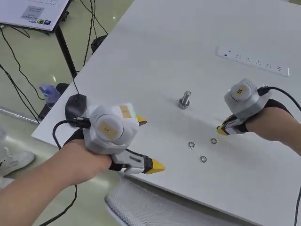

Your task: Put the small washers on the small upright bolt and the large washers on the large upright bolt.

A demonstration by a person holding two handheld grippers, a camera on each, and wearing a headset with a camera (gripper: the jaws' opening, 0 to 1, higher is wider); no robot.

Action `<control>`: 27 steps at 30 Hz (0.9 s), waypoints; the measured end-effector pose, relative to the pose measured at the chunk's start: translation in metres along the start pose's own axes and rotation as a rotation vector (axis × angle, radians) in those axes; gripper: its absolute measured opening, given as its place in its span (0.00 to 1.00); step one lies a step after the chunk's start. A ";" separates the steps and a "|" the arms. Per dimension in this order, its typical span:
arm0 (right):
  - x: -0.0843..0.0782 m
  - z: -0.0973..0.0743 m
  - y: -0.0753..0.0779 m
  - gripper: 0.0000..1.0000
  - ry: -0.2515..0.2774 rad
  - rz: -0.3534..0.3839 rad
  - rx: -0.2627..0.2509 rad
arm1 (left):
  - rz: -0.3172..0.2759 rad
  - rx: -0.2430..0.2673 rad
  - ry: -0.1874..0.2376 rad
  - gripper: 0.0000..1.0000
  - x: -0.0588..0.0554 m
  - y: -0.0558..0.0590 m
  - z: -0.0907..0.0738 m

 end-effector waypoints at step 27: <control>-0.019 -0.043 0.043 0.12 0.001 0.039 -0.073 | 0.009 -0.004 0.021 0.79 0.012 -0.005 0.003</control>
Point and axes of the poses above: the centre of the closed fingertips' face, and the gripper's own axes: z roughly forward along the fingers, y roughly to its right, x roughly out of its top, the point moved 5 cm from there along -z, roughly backward along the fingers, and after that the axes turned 2 degrees about -x, right-handed, at the moved point
